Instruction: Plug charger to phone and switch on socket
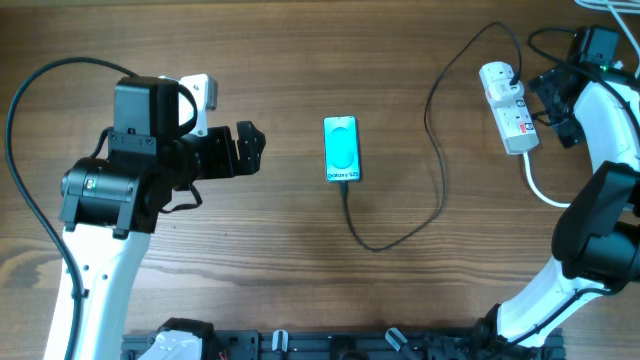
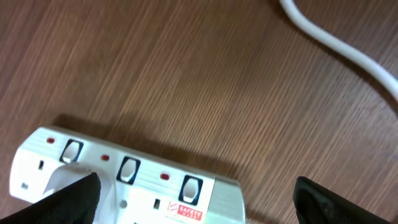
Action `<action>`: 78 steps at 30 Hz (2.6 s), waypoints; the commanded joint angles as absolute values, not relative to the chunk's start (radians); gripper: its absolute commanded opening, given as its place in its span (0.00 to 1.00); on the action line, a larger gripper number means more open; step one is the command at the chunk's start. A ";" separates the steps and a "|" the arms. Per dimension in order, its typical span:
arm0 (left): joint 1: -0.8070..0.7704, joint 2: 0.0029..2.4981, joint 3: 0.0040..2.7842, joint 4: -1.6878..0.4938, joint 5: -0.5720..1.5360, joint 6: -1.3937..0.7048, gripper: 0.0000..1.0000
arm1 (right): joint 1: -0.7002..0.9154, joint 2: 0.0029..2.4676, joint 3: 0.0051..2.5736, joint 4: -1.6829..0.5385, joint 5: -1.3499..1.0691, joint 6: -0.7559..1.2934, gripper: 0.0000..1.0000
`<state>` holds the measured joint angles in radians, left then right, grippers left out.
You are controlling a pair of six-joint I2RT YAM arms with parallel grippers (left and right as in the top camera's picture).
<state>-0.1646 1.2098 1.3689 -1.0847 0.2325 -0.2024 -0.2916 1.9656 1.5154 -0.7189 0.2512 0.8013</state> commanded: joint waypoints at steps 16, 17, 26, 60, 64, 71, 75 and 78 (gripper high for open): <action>-0.166 1.207 1.367 -1.085 0.226 -0.187 1.00 | -0.296 2.098 1.529 -0.648 0.250 0.767 1.00; -0.166 1.207 1.367 -1.085 0.226 -0.187 1.00 | -0.296 2.098 1.529 -0.636 0.229 0.744 1.00; -0.166 1.207 1.367 -1.085 0.226 -0.187 1.00 | -0.296 2.106 1.512 -0.612 0.186 0.702 1.00; -0.166 1.207 1.367 -1.085 0.226 -0.187 1.00 | -0.295 2.155 1.479 -0.596 0.081 0.638 1.00; -0.166 1.207 1.367 -1.085 0.226 -0.187 1.00 | -0.295 2.155 1.479 -0.591 0.050 0.628 1.00; -0.166 1.207 1.367 -1.085 0.226 -0.187 1.00 | -0.295 2.155 1.479 -0.593 0.050 0.602 1.00; -0.166 1.207 1.367 -1.085 0.226 -0.187 1.00 | -0.295 2.155 1.479 -0.596 0.034 0.601 1.00; -0.166 1.207 1.367 -1.085 0.226 -0.187 1.00 | -0.294 2.155 1.479 -0.603 0.017 0.601 1.00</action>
<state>-0.1642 1.2098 1.3689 -1.0851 0.2325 -0.2024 -0.3126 2.1170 1.4910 -0.5758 0.1055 0.6411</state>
